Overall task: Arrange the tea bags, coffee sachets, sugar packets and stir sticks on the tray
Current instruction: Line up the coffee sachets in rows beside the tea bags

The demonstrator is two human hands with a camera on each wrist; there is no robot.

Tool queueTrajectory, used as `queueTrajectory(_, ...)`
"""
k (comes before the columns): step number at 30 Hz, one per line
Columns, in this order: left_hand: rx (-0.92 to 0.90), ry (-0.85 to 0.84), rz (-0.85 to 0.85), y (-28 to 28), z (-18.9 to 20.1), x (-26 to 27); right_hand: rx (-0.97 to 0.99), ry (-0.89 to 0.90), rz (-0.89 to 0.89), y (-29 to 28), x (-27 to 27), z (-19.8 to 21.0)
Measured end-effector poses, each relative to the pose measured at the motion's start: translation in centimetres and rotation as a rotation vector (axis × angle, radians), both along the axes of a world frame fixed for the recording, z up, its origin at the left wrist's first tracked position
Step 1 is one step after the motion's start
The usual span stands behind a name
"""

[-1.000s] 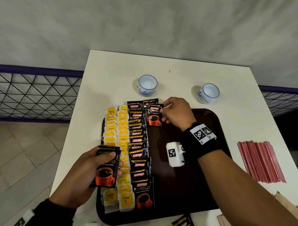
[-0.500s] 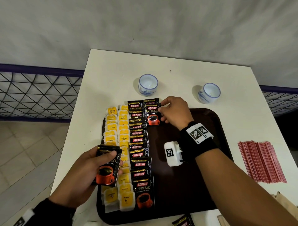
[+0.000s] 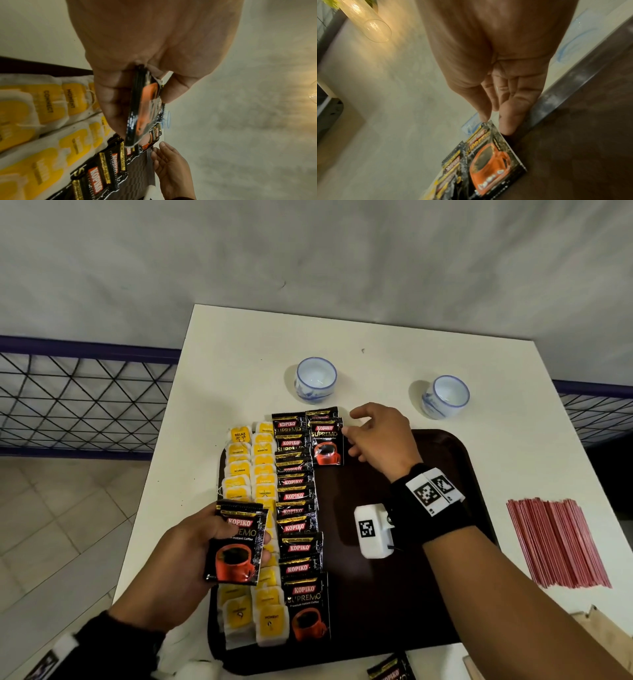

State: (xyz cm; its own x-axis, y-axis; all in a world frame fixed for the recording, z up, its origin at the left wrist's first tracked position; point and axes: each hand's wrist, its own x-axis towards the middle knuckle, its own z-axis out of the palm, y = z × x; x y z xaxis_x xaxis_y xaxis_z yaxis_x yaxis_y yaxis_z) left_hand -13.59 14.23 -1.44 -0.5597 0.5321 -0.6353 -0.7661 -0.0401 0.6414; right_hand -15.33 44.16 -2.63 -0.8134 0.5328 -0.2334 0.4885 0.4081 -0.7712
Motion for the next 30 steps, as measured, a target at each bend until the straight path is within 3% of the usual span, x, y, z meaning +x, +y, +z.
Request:
queueTrajectory(3,-0.004,0.056,-0.013,0.7,0.1,-0.2,-0.011,0.046,0.016,-1.0,1.4,0.8)
queueTrajectory(7,-0.083,0.228,-0.065,1.9,0.6,0.1,-0.283,0.063,0.119,-3.7,4.0,1.8)
queueTrajectory(13,-0.161,0.298,-0.067,3.7,1.2,0.5,-0.576,0.042,0.233,-6.3,7.3,2.6)
queueTrajectory(27,-0.153,0.337,-0.042,4.4,1.2,0.5,-0.559,0.045,0.202,-6.2,7.3,2.8)
queueTrajectory(30,-0.139,0.296,-0.031,3.8,1.1,0.3,-0.556,0.086,0.120,-4.7,6.3,2.8)
